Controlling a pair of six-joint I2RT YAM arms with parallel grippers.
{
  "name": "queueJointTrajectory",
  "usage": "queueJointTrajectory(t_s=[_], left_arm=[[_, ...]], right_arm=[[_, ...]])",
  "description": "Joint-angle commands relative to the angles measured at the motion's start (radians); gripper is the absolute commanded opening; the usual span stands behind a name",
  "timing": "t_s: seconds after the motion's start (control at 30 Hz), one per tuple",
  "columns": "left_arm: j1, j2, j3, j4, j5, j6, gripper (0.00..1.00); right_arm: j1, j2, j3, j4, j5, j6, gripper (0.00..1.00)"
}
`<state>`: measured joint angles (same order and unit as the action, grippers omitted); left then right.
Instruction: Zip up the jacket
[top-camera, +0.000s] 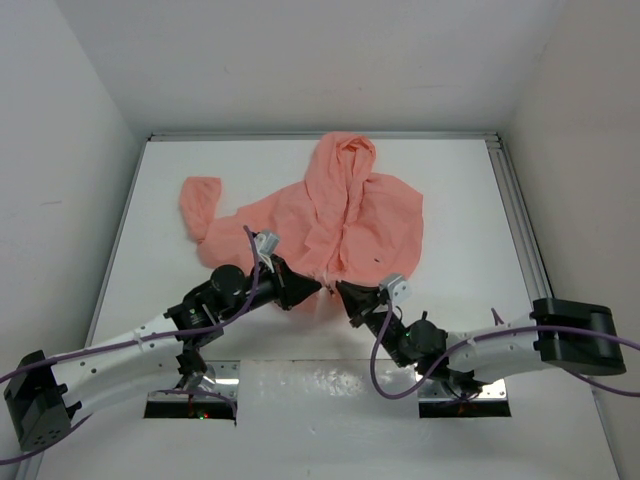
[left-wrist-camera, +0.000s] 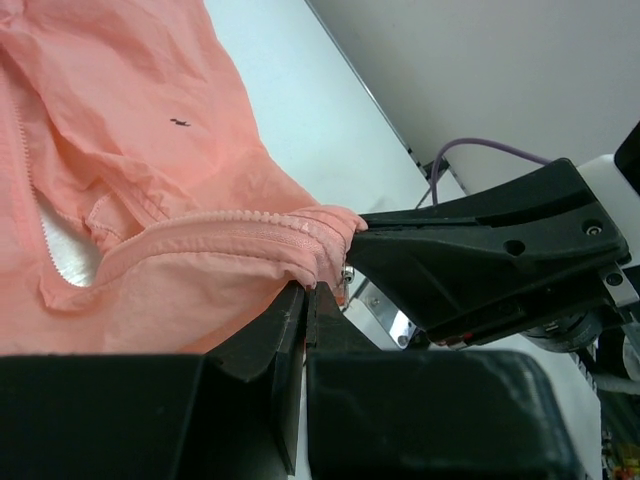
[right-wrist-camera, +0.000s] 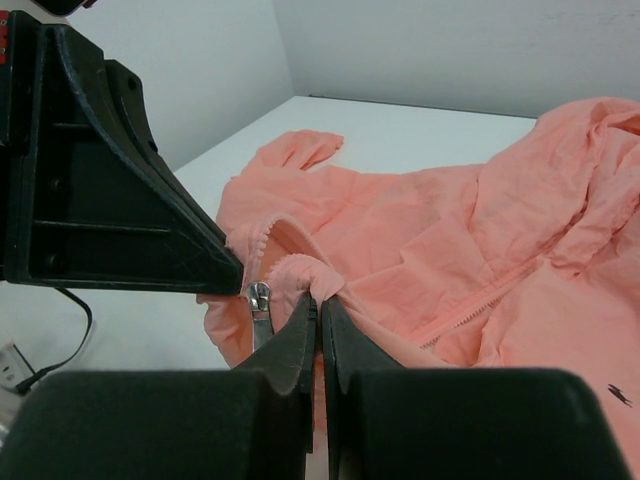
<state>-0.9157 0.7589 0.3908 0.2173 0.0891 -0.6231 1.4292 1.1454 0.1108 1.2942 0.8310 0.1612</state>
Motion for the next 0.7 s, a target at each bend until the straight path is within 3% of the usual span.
queueJointTrajectory(t_s=[0.0,0.37,0.67], left_arm=[[-0.005,-0.013,0.005,0.017,-0.035,-0.023,0.0],[-0.005,-0.027,-0.021,0.002,-0.124,-0.076,0.0],[-0.005,-0.027,-0.027,0.014,-0.109,-0.072,0.0]], right_arm=[[0.004,0.013,0.052,0.117,0.003,0.004,0.0],[0.007,0.068,0.11,0.076,0.077,-0.009,0.0],[0.011,0.103,0.13,0.073,0.091,-0.028,0.0]])
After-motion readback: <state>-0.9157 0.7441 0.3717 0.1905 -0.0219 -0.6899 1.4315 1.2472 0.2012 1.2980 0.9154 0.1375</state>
